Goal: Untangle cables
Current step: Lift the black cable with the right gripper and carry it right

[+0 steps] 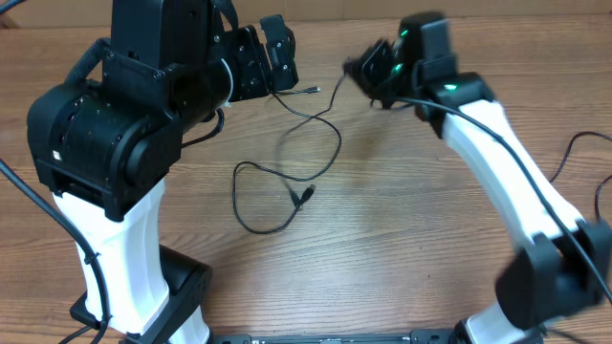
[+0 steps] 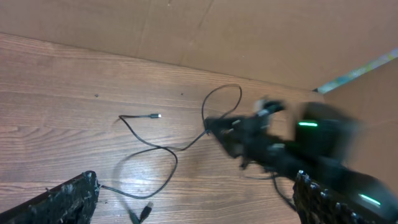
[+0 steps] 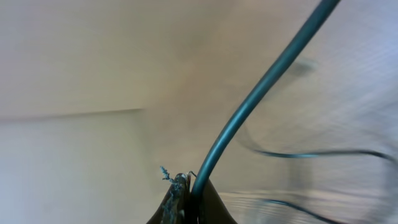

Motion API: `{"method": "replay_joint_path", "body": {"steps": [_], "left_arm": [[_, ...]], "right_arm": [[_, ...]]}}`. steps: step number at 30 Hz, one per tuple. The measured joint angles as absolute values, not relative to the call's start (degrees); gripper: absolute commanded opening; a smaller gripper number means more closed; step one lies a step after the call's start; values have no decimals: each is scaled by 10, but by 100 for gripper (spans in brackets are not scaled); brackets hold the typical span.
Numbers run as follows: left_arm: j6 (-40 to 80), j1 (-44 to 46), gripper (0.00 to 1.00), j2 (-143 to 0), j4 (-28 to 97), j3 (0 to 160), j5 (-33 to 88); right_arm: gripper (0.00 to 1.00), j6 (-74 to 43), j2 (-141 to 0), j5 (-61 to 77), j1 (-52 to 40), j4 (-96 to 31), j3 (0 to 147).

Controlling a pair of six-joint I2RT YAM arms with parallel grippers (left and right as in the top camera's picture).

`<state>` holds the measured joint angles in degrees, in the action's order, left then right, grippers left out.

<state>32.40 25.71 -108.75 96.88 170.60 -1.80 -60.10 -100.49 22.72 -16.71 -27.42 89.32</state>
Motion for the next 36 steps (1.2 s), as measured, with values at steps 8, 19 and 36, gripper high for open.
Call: {"method": "replay_joint_path", "body": {"steps": [8,19,36], "left_arm": [[324,257,100,-1087,969,1706,-18],[324,257,100,-1087,969,1706,-18],[324,257,100,-1087,969,1706,-18]], "right_arm": [[4,-611,-884,271,-169,-161,904],[4,-639,-843,282,-169,-87,904],[4,-619,-843,253,-46,-106,904]]}}
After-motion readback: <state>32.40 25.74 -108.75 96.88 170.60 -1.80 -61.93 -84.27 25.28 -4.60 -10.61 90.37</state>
